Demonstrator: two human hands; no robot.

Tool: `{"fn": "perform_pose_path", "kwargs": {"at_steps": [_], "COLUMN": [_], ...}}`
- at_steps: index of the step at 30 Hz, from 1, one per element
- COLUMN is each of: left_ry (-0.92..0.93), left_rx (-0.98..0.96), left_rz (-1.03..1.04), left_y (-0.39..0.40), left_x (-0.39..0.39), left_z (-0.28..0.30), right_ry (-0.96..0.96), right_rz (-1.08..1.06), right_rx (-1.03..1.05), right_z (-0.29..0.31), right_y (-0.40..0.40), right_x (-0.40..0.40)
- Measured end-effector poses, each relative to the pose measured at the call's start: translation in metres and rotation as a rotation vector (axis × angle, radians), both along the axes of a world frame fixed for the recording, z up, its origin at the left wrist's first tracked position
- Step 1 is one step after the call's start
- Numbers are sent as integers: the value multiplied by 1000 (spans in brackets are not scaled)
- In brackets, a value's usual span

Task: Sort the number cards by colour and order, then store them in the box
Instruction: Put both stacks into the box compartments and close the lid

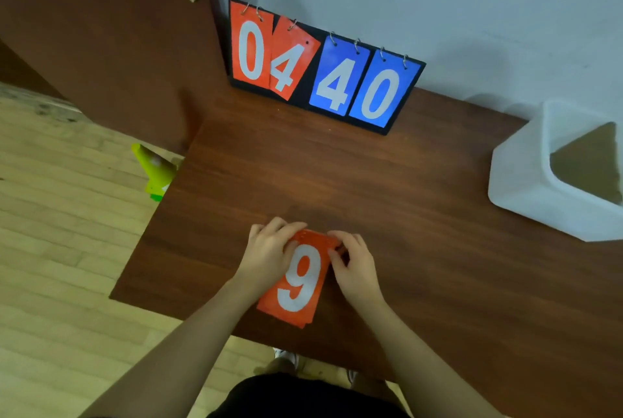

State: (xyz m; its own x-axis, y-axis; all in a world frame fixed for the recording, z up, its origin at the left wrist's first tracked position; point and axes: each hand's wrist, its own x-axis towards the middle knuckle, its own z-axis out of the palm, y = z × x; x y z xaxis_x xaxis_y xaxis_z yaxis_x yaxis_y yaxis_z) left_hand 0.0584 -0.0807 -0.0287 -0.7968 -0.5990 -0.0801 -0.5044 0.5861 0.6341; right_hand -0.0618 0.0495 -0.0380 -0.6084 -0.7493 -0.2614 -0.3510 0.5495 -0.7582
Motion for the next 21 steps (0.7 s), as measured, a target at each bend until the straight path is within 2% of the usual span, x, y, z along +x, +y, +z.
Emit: {"fn": "perform_pose_path", "kwargs": {"at_steps": [7, 14, 21], "left_ry": [72, 263, 453], "left_rx": [32, -102, -238], "left_rz": [-24, -204, -296], "left_y": [18, 51, 126], "left_x": [-55, -145, -270], "left_z": [25, 96, 174], "right_ry": [-46, 267, 449], "right_rz": [-213, -245, -380], "right_rx": [-145, -394, -539], "right_z": [27, 103, 174], "right_y": [18, 70, 144], "right_x": [-39, -125, -236]}}
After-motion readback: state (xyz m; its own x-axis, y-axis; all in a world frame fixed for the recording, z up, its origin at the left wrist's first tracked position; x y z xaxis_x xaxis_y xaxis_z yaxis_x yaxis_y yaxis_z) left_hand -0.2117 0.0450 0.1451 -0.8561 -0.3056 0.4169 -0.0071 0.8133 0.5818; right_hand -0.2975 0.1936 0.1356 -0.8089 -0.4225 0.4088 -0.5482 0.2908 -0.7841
